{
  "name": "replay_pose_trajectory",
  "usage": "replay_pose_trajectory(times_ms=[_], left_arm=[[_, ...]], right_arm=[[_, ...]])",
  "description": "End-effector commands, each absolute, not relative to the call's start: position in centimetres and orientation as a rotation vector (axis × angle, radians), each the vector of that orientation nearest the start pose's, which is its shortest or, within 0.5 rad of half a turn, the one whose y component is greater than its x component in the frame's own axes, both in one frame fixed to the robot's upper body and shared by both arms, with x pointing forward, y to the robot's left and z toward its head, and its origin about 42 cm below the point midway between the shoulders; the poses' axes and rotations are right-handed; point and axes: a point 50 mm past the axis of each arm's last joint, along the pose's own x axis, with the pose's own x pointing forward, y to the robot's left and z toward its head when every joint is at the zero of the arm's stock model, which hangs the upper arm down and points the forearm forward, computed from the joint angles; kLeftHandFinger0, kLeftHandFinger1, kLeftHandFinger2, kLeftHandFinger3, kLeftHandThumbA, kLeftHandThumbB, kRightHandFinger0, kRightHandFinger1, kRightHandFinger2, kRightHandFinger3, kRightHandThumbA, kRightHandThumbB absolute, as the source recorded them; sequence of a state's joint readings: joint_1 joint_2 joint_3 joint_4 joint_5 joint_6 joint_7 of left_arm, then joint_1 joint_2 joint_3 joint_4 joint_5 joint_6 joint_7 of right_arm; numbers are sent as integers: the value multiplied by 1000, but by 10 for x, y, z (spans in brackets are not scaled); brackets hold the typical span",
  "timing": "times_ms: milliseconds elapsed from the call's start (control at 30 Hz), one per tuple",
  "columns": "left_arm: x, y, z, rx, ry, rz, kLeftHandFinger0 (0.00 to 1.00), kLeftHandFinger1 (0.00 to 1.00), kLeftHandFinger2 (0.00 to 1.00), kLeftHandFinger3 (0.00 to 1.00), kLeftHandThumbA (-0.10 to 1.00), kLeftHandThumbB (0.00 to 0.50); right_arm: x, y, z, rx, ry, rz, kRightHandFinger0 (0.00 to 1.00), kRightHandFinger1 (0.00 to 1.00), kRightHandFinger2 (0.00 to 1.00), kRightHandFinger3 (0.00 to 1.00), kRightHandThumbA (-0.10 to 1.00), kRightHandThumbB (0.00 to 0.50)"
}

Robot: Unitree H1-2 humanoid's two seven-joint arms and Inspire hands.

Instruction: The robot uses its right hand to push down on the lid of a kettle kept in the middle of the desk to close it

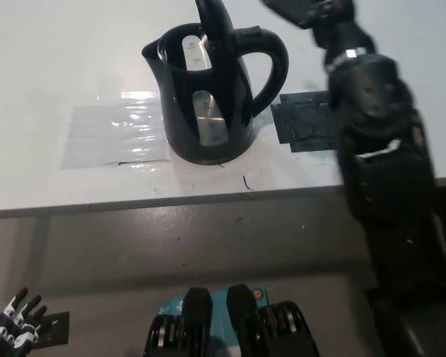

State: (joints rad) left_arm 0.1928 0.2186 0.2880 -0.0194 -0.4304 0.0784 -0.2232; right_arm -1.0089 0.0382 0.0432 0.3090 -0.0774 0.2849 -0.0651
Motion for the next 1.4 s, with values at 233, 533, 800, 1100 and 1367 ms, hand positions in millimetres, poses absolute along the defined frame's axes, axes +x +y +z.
replay_pose_trajectory(times_ms=[233,533,800,1100,1367], left_arm=[[195,360,86,-206,102,72,1000,1000,1000,1000,249,283],[194,357,84,-204,112,49,1000,1000,1000,1000,243,267],[199,357,87,-200,103,48,1000,1000,1000,1000,258,273],[196,354,84,-216,106,56,1000,1000,1000,1000,257,282],[196,351,82,-232,106,56,1000,1000,1000,1000,225,253]], right_arm=[[525,14,437,-168,-476,234,919,1000,1000,1000,495,152],[532,25,432,-160,-427,235,888,975,1000,1000,476,137],[539,26,435,-161,-421,232,738,812,922,1000,461,126],[533,37,351,-76,-292,216,882,912,995,1000,424,102],[522,50,300,-102,-209,233,1000,1000,1000,1000,436,100]])
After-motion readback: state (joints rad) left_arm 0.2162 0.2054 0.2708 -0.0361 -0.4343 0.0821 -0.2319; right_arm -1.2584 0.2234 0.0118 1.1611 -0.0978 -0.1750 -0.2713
